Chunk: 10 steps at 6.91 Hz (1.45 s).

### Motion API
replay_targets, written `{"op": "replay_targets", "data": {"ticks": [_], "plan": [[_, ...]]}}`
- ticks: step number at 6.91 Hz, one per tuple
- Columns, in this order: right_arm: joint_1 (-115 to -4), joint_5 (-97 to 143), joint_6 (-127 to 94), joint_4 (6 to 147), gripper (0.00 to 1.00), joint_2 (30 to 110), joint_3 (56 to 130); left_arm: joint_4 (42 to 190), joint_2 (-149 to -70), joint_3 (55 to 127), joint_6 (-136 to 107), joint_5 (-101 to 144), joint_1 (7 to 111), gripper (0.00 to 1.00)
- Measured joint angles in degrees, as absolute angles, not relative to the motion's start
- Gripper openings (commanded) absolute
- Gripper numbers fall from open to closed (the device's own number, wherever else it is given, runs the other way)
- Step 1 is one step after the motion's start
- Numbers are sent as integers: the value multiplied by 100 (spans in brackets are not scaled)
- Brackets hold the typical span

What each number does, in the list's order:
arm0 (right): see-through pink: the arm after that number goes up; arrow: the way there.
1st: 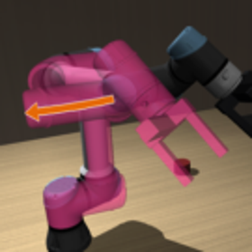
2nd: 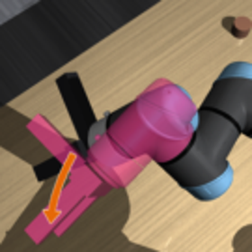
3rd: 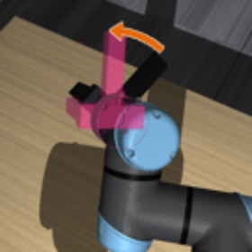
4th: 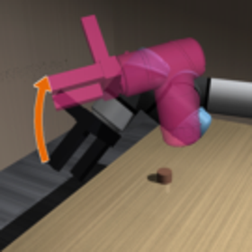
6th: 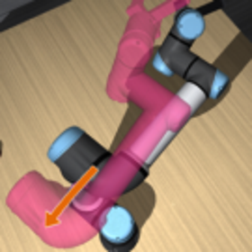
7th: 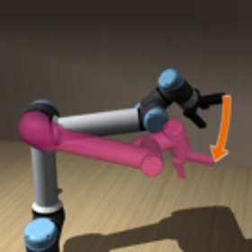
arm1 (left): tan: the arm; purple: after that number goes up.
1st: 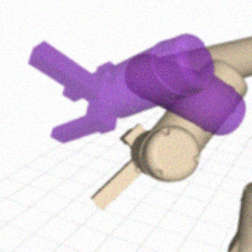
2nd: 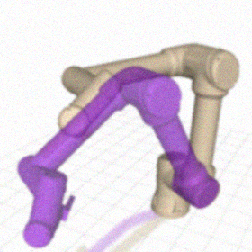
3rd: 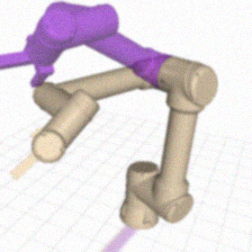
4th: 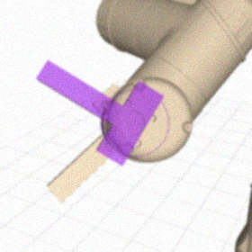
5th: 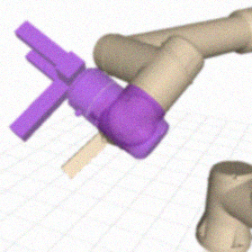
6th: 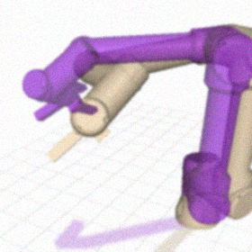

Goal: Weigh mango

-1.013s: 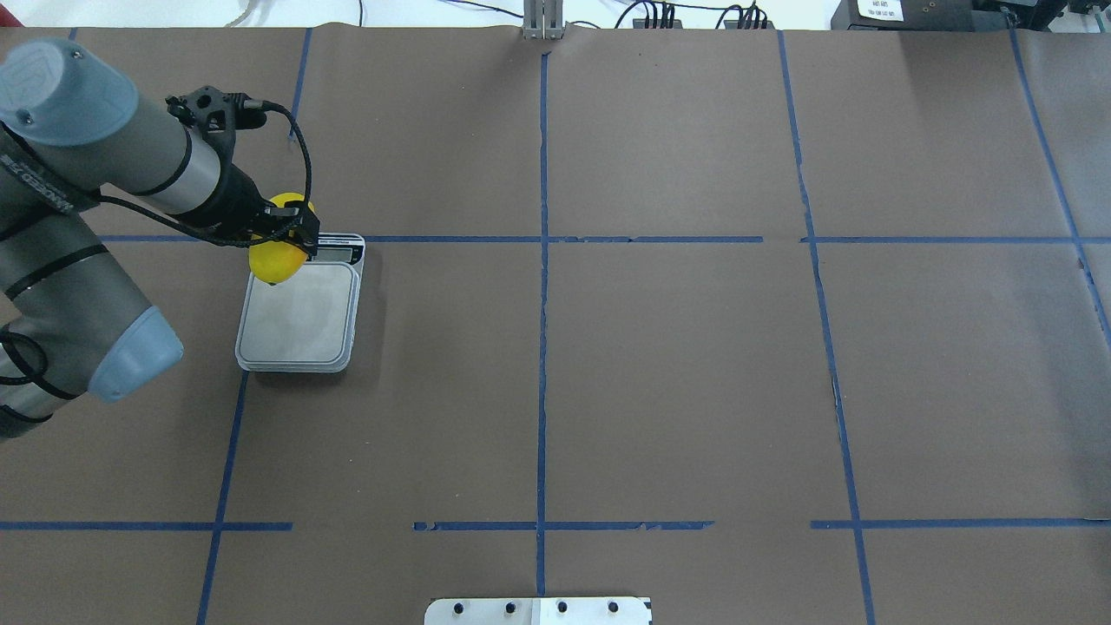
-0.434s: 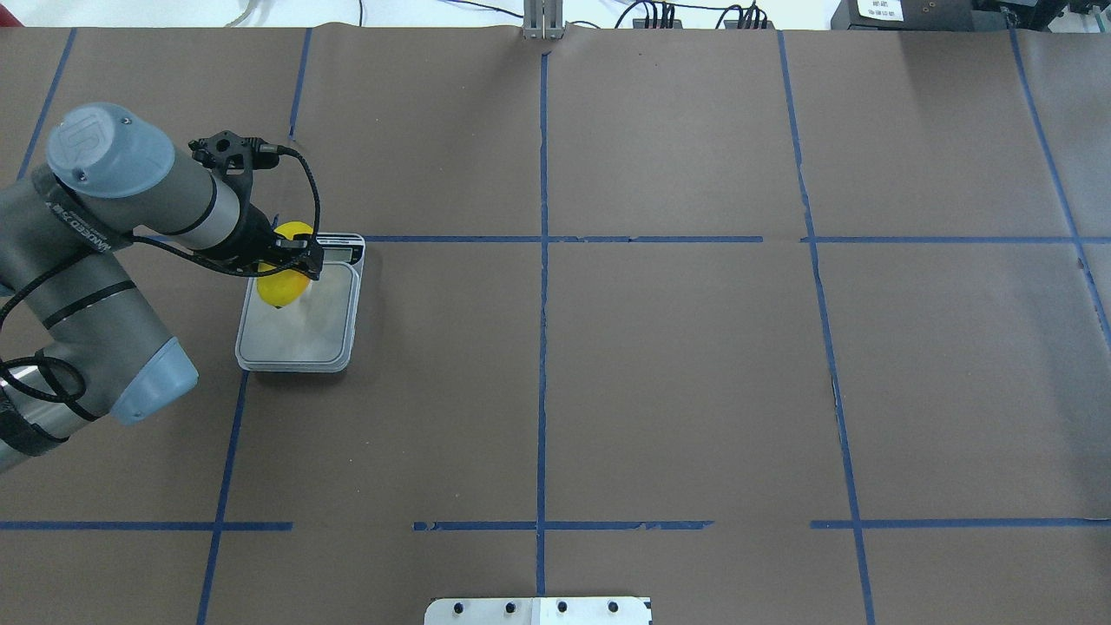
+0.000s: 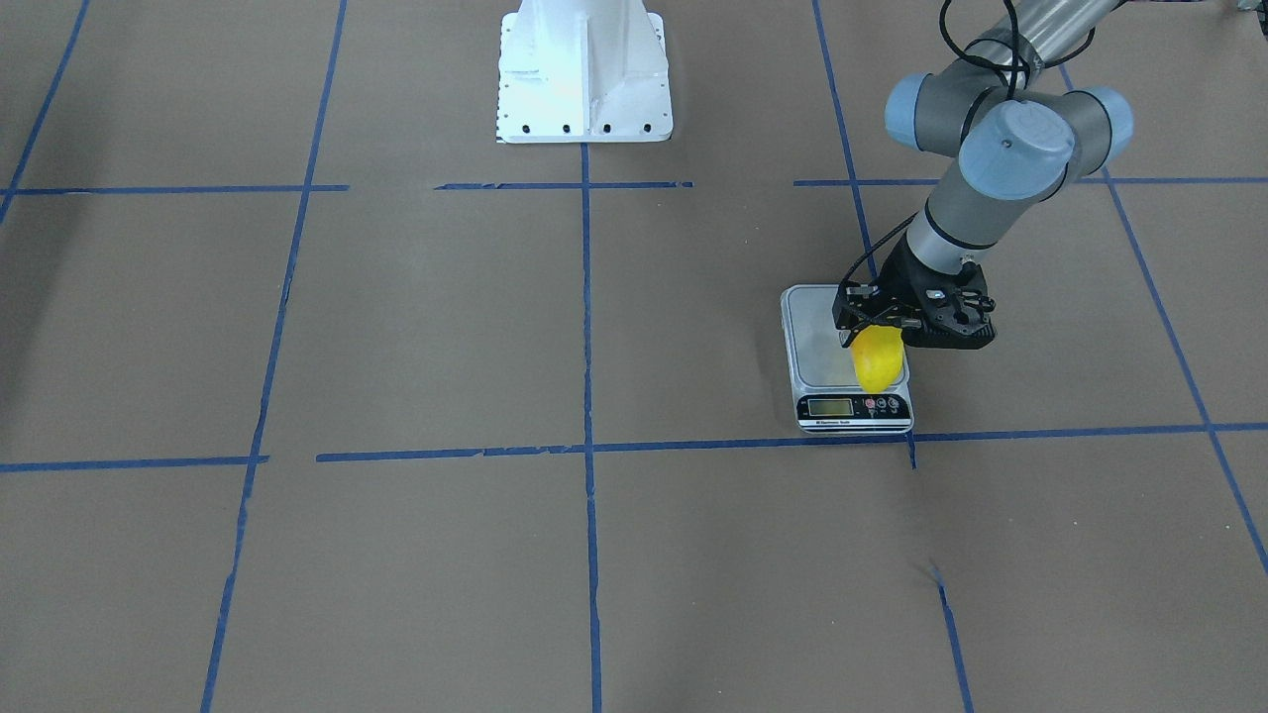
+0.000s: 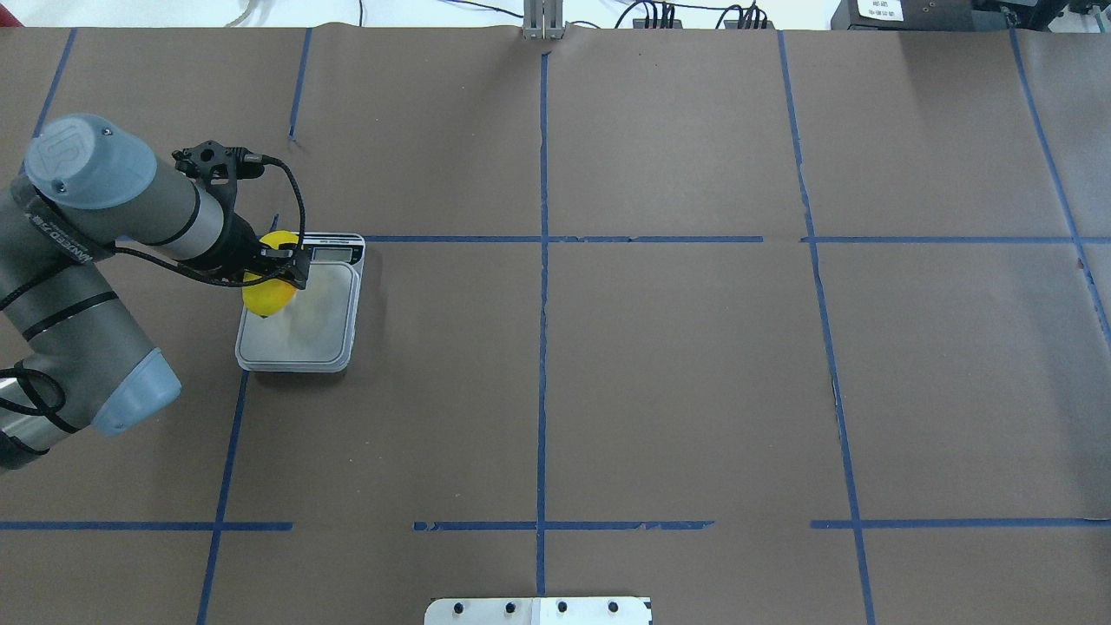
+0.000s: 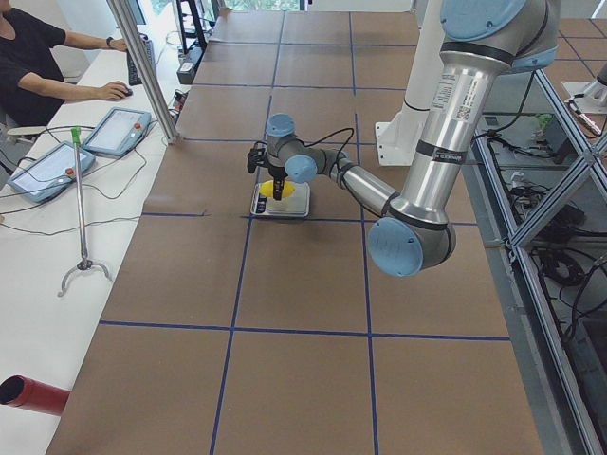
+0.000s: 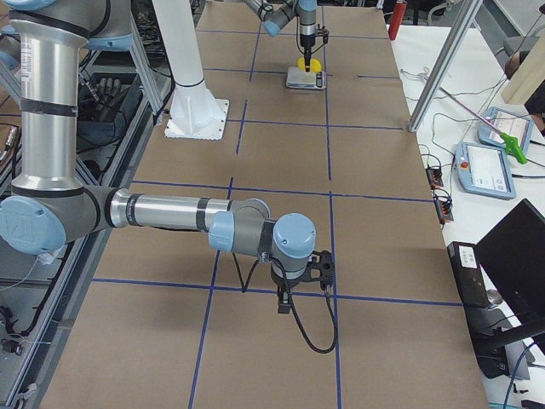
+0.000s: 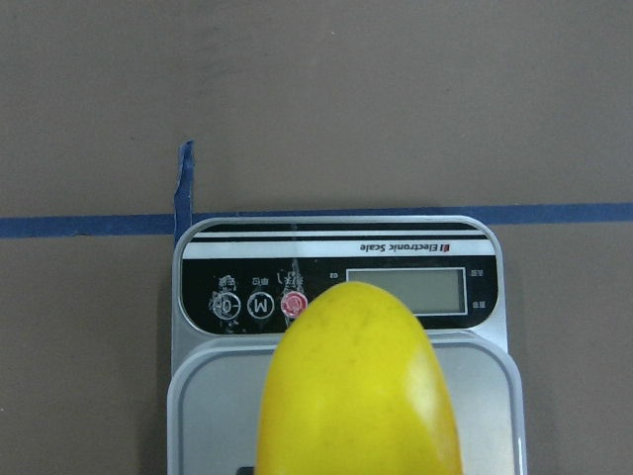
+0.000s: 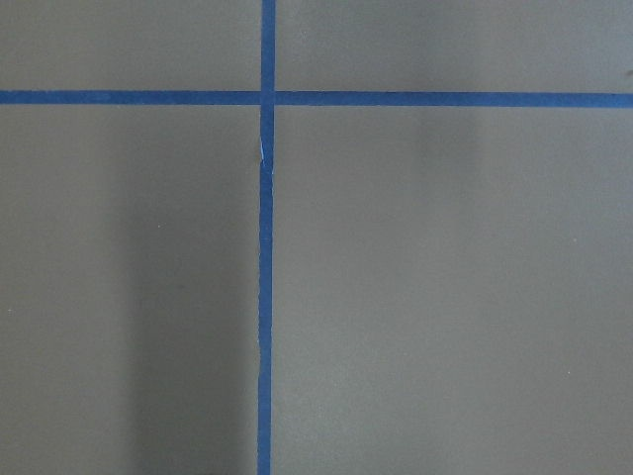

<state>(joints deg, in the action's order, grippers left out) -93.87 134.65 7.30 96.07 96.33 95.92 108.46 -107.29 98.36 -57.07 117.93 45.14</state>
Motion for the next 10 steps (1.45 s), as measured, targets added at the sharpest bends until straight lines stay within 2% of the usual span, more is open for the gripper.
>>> {"op": "replay_targets", "data": {"ticks": [1, 2, 7, 10], "plan": [[-9387, 13465, 730, 9607, 100, 9633, 9593, 10846, -10715, 9834, -5705, 11796, 4512, 83], [-9387, 13465, 730, 9606, 100, 9633, 9594, 10848, -10704, 9832, -5697, 11798, 4510, 100], [-9387, 13465, 730, 9606, 100, 9633, 9594, 10849, -10682, 9894, -5636, 11795, 4512, 100], [-9387, 13465, 729, 9606, 100, 9633, 9592, 10232, -10631, 10944, -5007, 11802, 4948, 100]]}}
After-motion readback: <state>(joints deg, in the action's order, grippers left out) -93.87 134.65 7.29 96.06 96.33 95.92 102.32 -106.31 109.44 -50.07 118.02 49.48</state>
